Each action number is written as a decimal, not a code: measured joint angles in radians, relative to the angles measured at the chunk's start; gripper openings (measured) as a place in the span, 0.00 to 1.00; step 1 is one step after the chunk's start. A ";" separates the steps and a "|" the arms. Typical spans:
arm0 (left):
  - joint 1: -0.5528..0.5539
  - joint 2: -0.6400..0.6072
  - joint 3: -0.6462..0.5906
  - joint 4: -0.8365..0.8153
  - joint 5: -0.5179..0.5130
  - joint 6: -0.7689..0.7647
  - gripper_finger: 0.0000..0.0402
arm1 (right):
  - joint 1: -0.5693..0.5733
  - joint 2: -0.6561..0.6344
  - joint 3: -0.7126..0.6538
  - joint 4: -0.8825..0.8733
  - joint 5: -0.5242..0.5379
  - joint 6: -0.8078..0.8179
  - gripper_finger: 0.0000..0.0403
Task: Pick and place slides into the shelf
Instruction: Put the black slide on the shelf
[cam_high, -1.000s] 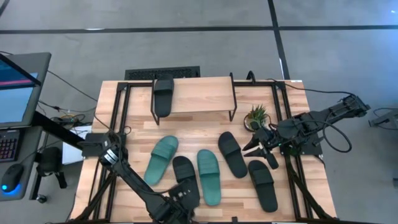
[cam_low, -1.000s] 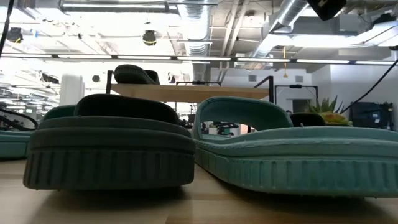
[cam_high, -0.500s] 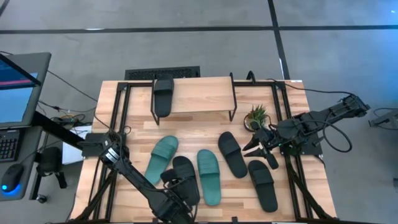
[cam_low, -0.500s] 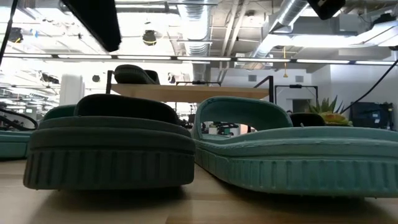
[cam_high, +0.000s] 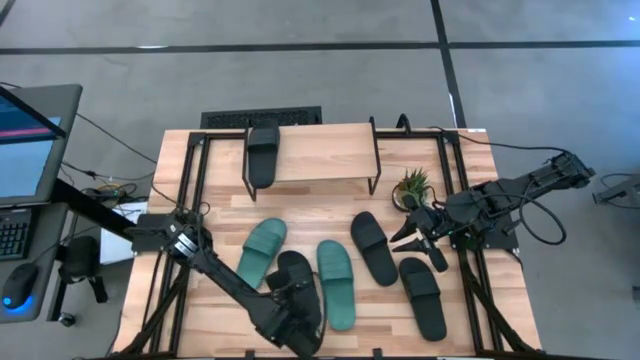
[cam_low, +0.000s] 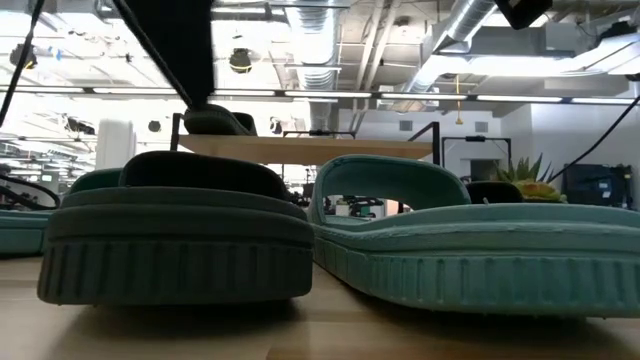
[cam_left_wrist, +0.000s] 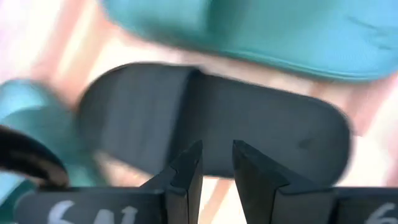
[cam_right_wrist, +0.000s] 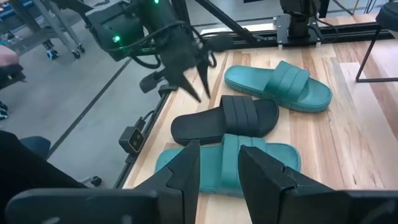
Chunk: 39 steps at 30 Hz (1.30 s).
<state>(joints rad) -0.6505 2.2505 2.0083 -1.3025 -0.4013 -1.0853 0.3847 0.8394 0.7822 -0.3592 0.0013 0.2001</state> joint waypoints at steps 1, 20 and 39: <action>0.005 0.007 0.000 0.023 0.024 0.035 0.19 | 0.000 0.000 0.000 0.000 0.000 0.000 0.24; -0.052 0.175 0.312 -0.266 -0.081 0.043 0.19 | 0.000 0.000 -0.001 -0.029 0.000 0.001 0.24; 0.001 0.175 0.295 -0.269 -0.064 0.098 0.20 | 0.000 0.000 -0.001 -0.029 -0.001 0.000 0.24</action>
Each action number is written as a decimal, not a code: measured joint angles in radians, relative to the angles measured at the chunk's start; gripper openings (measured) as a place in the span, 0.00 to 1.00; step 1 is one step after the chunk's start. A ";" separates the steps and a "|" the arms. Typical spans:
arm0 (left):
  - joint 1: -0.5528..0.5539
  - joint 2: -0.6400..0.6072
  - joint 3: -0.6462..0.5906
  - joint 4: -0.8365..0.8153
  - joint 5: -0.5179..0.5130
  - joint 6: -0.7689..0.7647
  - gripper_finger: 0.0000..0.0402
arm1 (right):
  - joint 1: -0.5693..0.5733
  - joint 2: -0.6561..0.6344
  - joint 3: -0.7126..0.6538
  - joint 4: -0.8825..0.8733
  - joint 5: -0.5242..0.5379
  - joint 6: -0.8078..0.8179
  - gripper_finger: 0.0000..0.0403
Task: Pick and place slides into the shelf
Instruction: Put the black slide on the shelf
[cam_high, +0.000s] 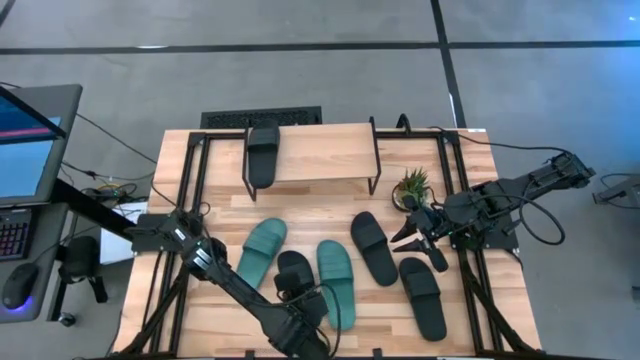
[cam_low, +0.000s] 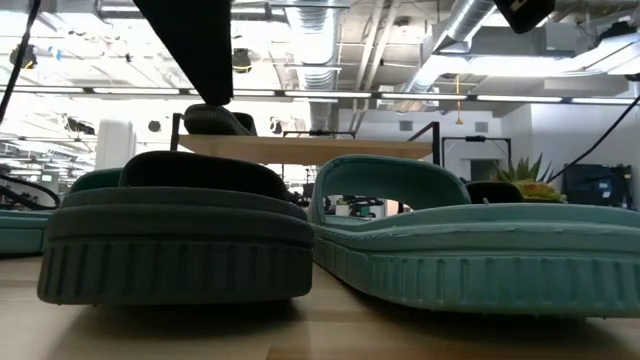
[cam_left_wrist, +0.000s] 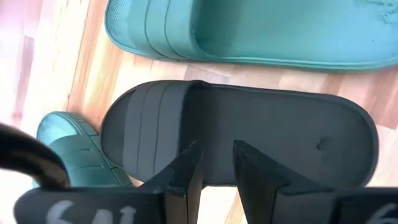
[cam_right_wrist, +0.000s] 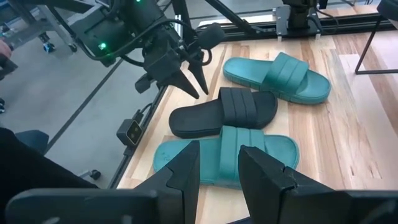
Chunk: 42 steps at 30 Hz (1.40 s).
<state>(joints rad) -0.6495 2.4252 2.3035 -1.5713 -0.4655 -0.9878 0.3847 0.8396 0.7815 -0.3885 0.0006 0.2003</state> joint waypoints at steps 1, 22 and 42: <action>0.002 0.000 0.000 0.001 0.007 0.005 0.21 | 0.000 0.000 0.000 0.000 0.000 0.000 0.24; 0.016 -0.002 -0.080 0.000 0.050 0.008 0.37 | 0.000 0.000 0.000 0.000 0.000 -0.001 0.24; 0.034 -0.002 -0.137 0.000 0.012 0.047 0.37 | 0.000 0.000 0.000 0.000 0.000 0.000 0.24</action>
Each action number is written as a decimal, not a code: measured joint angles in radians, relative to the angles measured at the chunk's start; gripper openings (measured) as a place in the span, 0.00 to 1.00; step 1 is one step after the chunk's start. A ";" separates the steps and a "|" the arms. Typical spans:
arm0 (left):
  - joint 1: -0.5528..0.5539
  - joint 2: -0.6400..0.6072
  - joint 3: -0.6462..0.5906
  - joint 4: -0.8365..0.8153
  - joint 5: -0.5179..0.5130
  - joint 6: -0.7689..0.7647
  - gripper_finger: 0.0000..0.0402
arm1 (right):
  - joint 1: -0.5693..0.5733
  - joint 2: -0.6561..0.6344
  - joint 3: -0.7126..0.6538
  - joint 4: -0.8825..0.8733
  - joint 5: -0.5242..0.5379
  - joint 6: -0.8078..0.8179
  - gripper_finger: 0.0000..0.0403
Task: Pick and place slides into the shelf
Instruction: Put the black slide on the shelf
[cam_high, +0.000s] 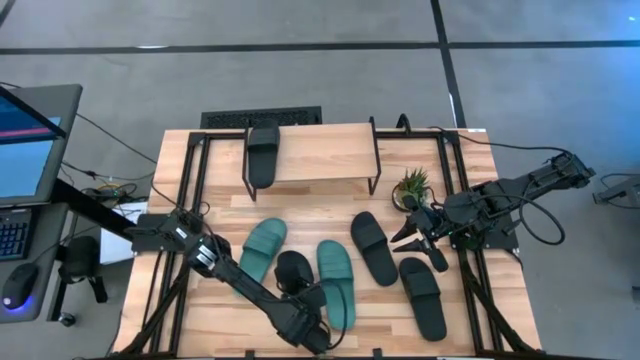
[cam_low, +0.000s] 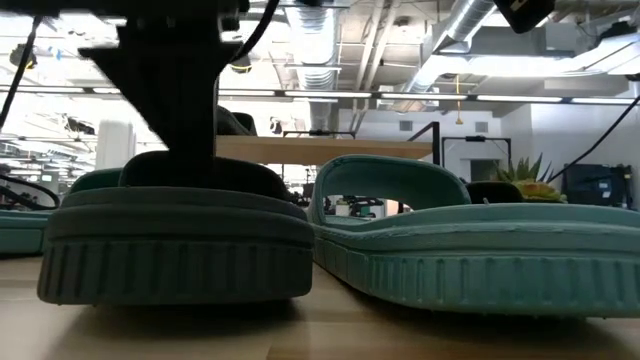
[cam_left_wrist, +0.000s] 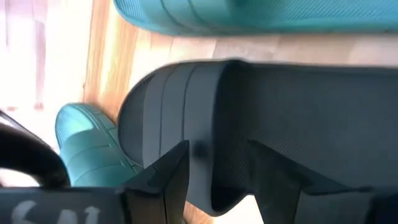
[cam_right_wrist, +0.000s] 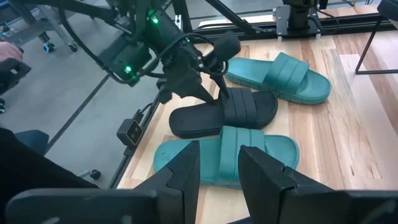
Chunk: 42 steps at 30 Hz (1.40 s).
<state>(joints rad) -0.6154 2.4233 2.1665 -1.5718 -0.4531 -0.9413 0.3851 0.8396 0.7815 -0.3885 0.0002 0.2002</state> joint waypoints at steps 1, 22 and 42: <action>0.001 0.000 -0.008 0.001 0.002 0.000 0.36 | 0.000 0.000 0.000 0.000 0.000 0.000 0.24; 0.024 0.000 -0.012 0.001 -0.050 0.000 0.29 | 0.001 0.000 0.000 0.000 0.000 0.001 0.24; 0.023 0.000 -0.012 0.000 -0.056 -0.001 0.02 | 0.001 0.000 0.000 -0.001 0.000 0.001 0.24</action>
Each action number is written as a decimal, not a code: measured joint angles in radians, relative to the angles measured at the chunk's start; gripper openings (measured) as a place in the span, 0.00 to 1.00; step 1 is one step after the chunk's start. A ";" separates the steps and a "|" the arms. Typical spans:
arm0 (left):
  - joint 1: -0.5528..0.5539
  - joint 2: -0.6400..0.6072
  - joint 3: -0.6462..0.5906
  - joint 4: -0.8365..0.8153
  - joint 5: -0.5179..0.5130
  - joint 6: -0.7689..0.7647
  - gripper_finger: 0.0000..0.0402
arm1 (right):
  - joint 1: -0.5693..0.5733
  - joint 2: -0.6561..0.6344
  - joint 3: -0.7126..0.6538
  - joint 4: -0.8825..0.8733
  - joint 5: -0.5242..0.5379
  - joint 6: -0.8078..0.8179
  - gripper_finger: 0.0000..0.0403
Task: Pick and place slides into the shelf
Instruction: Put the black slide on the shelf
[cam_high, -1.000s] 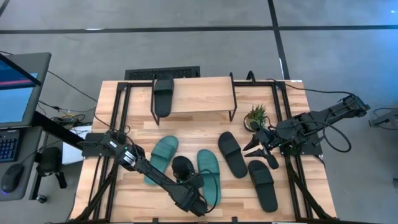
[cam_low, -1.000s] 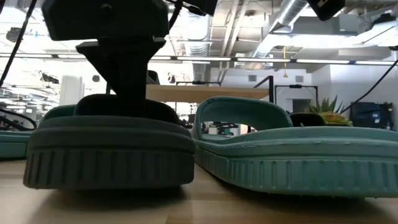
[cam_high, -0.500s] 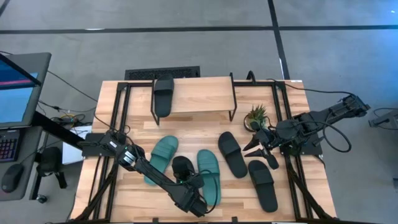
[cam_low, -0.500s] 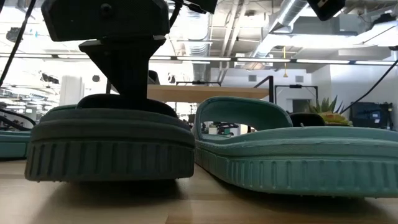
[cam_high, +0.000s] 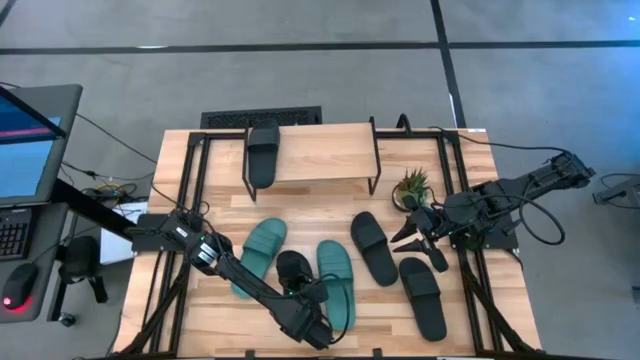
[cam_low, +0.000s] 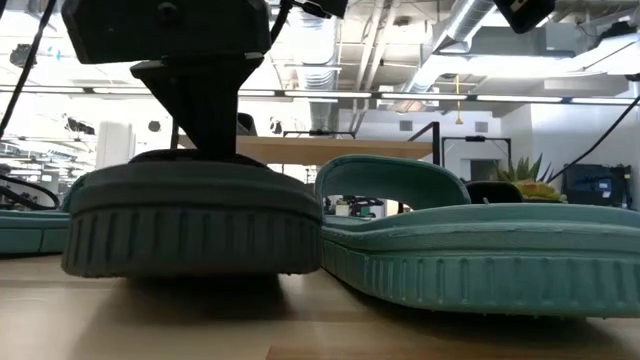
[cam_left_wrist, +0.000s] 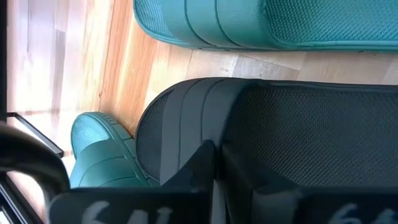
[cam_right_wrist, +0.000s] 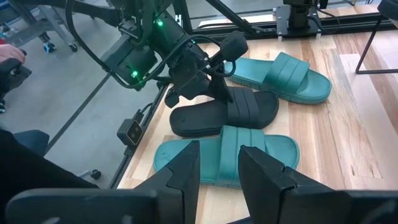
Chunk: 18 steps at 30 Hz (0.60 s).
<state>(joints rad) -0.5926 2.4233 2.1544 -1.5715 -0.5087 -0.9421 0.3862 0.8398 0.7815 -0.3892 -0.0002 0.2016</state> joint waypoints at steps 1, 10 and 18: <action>0.000 0.000 0.000 0.000 0.000 0.000 0.02 | 0.000 0.000 0.000 0.000 0.000 0.000 0.24; -0.002 0.000 0.001 0.000 0.003 0.008 0.01 | 0.000 0.000 0.000 0.000 0.000 -0.001 0.24; -0.003 0.000 0.065 0.000 -0.011 0.075 0.00 | 0.000 0.000 0.000 0.000 0.000 -0.001 0.24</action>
<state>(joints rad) -0.5957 2.4233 2.2189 -1.5711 -0.5195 -0.8667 0.3859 0.8394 0.7815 -0.3890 -0.0002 0.2005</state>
